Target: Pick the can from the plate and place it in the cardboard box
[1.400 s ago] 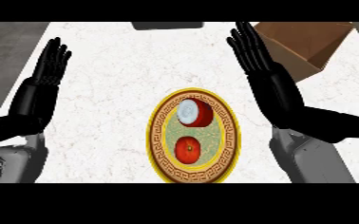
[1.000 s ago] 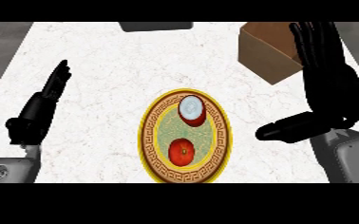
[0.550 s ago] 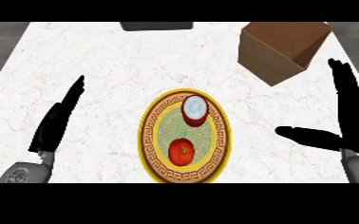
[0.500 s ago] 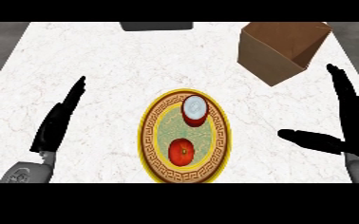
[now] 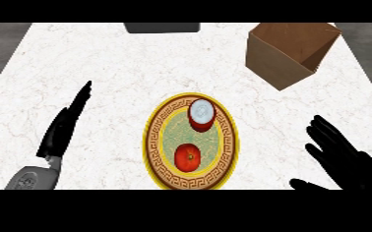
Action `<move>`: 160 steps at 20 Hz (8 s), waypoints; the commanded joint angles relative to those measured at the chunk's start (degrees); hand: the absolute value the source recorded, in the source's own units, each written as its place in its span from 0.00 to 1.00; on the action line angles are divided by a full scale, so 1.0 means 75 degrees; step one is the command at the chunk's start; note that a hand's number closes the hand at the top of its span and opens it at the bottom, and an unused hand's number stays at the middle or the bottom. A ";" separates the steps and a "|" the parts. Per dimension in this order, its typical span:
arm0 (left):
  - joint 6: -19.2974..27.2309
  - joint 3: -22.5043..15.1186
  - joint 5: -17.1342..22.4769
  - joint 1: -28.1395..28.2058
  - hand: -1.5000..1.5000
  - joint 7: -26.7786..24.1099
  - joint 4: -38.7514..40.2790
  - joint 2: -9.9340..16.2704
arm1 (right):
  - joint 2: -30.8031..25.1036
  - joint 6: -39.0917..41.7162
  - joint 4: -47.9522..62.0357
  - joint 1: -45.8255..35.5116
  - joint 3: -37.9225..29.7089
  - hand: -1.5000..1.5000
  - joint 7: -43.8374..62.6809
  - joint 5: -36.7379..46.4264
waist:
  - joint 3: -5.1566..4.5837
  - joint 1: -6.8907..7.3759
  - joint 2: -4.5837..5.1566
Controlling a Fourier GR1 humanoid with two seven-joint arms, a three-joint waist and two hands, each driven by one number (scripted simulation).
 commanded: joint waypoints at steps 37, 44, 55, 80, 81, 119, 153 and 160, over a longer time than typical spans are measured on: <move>-0.0660 0.0660 -0.1108 0.0271 0.50 -0.0173 -0.0119 -0.0923 | 0.3489 0.1406 0.1196 -0.1876 0.2732 0.00 0.5669 0.6917 | 0.0016 0.0240 0.0029; -0.0754 0.0911 -0.1309 -0.0666 0.50 0.0378 0.0031 -0.1062 | 0.3817 0.2476 0.1219 -0.2509 0.2491 0.00 0.5901 0.6962 | 0.0016 0.0213 0.0031; -0.1241 0.1226 -0.1267 -0.0041 0.50 0.0242 -0.0487 -0.1019 | 0.3918 0.1032 0.3418 -0.3314 0.2243 0.00 0.5827 0.6842 | 0.0018 0.0266 0.0034; -0.1495 0.1349 -0.1647 0.0005 0.50 0.0316 -0.0529 -0.1362 | 0.3915 -0.0772 0.5474 -0.4863 0.2659 1.00 0.6126 0.7243 | 0.0018 0.0296 0.0037; -0.1270 0.1440 -0.1752 -0.0173 0.50 -0.0135 -0.0078 -0.1421 | 0.3916 -0.0756 0.5219 -0.4679 0.3148 1.00 0.6538 0.7347 | 0.0016 0.0260 0.0037; -0.1233 0.1203 -0.2001 -0.0607 0.50 0.0011 0.0319 -0.1761 | 0.3615 0.2734 0.9844 -1.2427 -0.1976 1.00 1.5688 0.8190 | -0.0001 0.0564 0.0140; -0.1409 0.1510 -0.1807 -0.0356 0.50 -0.0038 0.0049 -0.1514 | 0.2779 -0.2043 0.8259 -0.9633 -0.5038 0.00 1.1434 0.5863 | 0.0028 0.0357 0.0115; -0.1235 0.1535 -0.1929 -0.0433 0.50 -0.0075 0.0284 -0.1580 | 0.2840 -0.3641 0.7873 -0.9057 -0.5681 0.00 1.0495 0.4433 | 0.0023 0.0264 0.0076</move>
